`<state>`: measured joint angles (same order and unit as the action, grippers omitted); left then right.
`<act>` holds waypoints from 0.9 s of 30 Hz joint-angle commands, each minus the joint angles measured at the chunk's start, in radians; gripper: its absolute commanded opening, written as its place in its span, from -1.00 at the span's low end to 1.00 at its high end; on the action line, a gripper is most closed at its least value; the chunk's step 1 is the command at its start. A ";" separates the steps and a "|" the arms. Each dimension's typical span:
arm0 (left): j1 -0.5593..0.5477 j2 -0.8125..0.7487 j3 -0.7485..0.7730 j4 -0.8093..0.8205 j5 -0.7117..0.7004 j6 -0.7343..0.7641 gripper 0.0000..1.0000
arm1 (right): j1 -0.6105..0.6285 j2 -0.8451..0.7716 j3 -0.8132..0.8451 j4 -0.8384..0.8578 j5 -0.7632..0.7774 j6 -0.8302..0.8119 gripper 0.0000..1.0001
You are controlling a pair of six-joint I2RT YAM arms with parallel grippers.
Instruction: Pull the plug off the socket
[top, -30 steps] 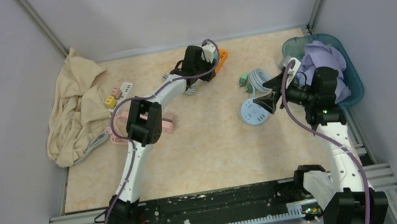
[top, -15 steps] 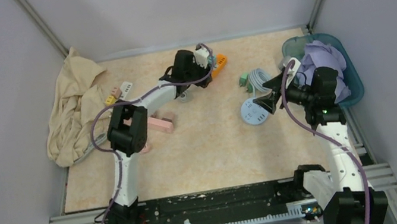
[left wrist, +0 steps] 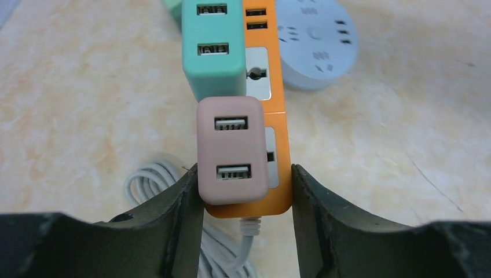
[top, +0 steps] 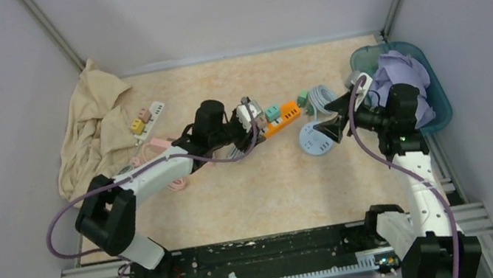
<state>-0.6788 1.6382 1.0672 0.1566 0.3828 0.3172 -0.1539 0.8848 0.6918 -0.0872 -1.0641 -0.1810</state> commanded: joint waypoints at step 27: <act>-0.270 -0.167 -0.555 0.255 0.088 0.102 -0.81 | -0.008 0.000 -0.044 -0.339 -0.448 -0.675 0.44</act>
<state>-0.9409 1.4307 0.5198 0.2901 0.4728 0.4438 -0.1539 0.8860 0.6575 -0.3016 -1.4109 -0.6163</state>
